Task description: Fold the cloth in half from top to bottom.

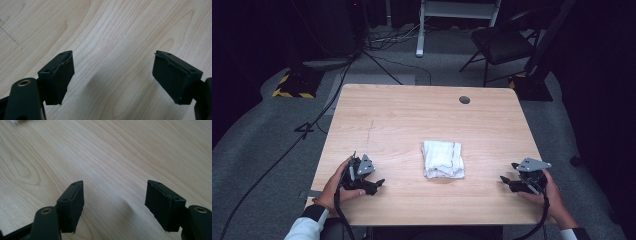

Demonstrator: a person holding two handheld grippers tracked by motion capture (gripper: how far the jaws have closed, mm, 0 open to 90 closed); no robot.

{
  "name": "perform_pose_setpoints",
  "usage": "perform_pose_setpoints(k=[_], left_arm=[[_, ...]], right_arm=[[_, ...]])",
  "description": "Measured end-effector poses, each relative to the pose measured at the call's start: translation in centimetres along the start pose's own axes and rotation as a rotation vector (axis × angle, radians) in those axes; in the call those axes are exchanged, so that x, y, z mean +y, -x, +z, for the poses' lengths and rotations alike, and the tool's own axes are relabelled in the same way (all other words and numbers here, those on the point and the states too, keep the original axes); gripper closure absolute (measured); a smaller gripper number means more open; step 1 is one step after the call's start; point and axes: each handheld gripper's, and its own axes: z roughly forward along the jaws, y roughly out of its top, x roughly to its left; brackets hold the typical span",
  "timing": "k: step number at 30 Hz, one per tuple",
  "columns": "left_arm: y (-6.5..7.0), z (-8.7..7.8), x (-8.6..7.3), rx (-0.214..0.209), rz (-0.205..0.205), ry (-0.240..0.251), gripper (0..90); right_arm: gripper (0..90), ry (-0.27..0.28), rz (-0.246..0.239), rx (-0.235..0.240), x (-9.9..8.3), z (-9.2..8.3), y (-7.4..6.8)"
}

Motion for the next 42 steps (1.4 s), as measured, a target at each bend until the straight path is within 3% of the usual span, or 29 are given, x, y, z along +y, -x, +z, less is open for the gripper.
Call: perform_pose_setpoints(k=[4,9,12,15,42], left_arm=[[-0.3,0.1,-0.7,0.020,-0.026,-0.017,18.3],[-1.2,-0.2,-2.1,-0.007,-0.087,-0.001,17.9],[-1.9,-0.4,-3.2,-0.050,-0.149,0.032,17.7],[-1.9,-0.6,-3.6,-0.037,-0.164,0.042,18.2],[-1.7,-0.7,-3.8,-0.019,-0.179,0.040,17.5]], right_arm=[[30.7,0.007,0.060,0.006,-1.6,-0.5,0.7],[28.9,0.046,0.156,0.025,-3.6,-1.3,1.5],[27.0,0.066,0.221,0.019,-4.7,-1.8,1.8],[25.5,0.063,0.250,0.001,-5.0,-2.0,1.9],[22.0,0.056,0.259,-0.009,-4.9,-1.8,2.0]])
